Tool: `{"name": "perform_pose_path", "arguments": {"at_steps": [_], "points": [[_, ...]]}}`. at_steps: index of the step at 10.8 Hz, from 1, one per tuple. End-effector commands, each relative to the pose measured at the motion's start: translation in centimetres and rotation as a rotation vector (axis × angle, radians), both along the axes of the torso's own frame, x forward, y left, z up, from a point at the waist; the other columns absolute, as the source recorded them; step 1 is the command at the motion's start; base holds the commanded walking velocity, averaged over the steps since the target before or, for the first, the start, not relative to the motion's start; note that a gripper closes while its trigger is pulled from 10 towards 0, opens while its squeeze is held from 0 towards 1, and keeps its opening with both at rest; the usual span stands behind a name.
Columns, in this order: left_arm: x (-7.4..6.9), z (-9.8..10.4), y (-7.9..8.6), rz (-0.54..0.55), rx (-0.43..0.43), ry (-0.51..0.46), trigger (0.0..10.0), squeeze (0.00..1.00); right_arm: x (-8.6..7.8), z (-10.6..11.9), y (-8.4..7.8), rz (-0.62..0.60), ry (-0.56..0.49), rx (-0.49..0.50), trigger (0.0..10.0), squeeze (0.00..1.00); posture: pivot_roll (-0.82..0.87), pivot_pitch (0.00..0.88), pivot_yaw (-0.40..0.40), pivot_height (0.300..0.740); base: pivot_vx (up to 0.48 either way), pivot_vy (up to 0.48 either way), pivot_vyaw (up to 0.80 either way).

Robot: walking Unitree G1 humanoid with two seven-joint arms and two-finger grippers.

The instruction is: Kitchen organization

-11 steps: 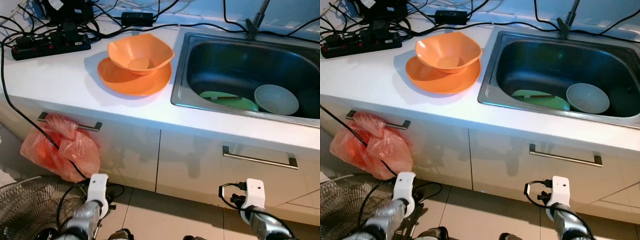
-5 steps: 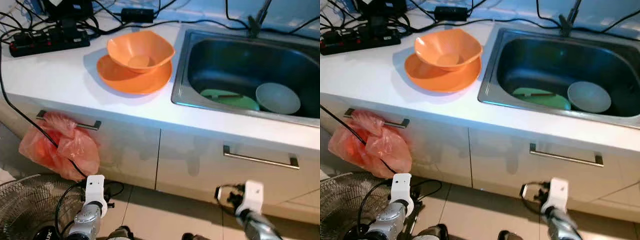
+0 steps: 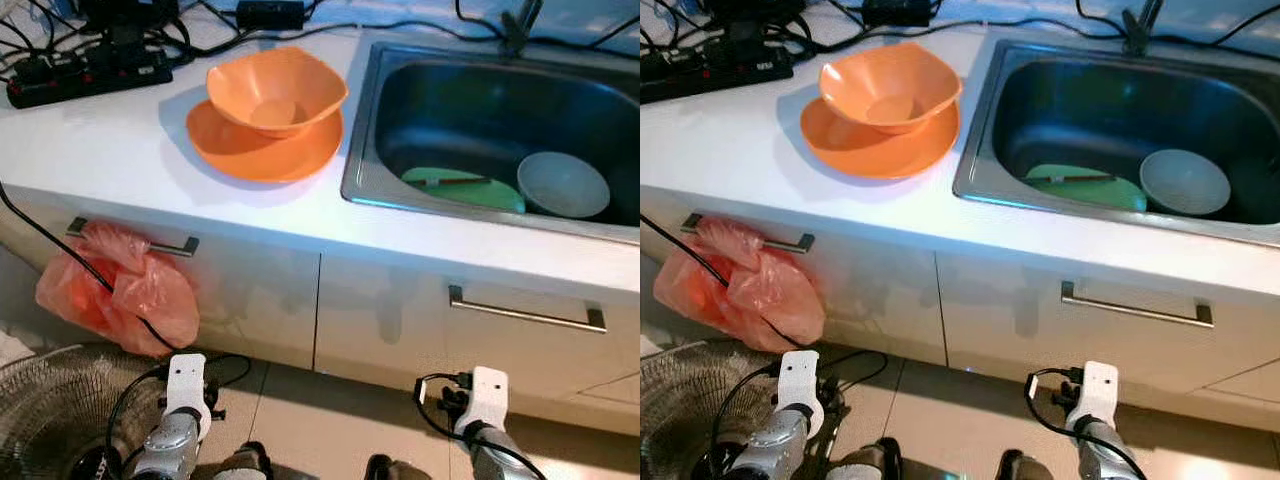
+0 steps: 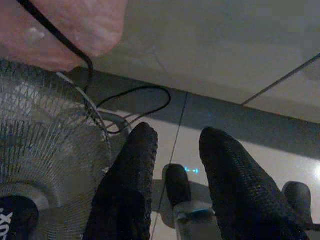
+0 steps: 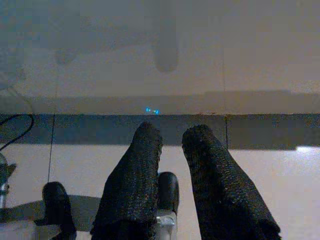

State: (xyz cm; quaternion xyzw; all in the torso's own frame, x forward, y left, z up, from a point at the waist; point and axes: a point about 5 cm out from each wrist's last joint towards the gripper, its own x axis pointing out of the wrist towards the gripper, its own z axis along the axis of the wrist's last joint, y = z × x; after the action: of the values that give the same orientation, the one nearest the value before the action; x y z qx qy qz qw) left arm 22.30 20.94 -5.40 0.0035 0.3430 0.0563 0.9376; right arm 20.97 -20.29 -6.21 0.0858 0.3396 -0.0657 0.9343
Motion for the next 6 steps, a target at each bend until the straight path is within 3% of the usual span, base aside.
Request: {"name": "perform_pose_path", "arguments": {"at_steps": [1,6], "points": [[-0.87,-0.52,0.29,0.021,0.000,0.030,10.0,0.00,-0.96,-0.55,-0.20,-0.007,0.034,0.000,10.0,0.00,0.14,0.202,-0.001,0.740,0.000,0.000,0.00],[-0.84,-0.75,-0.66,0.015,-0.013,0.048,10.0,0.00,-1.67,-0.83,-1.12,-0.028,0.068,-0.020,10.0,0.00,0.11,0.207,-0.008,0.740,0.000,0.000,0.00]]}}
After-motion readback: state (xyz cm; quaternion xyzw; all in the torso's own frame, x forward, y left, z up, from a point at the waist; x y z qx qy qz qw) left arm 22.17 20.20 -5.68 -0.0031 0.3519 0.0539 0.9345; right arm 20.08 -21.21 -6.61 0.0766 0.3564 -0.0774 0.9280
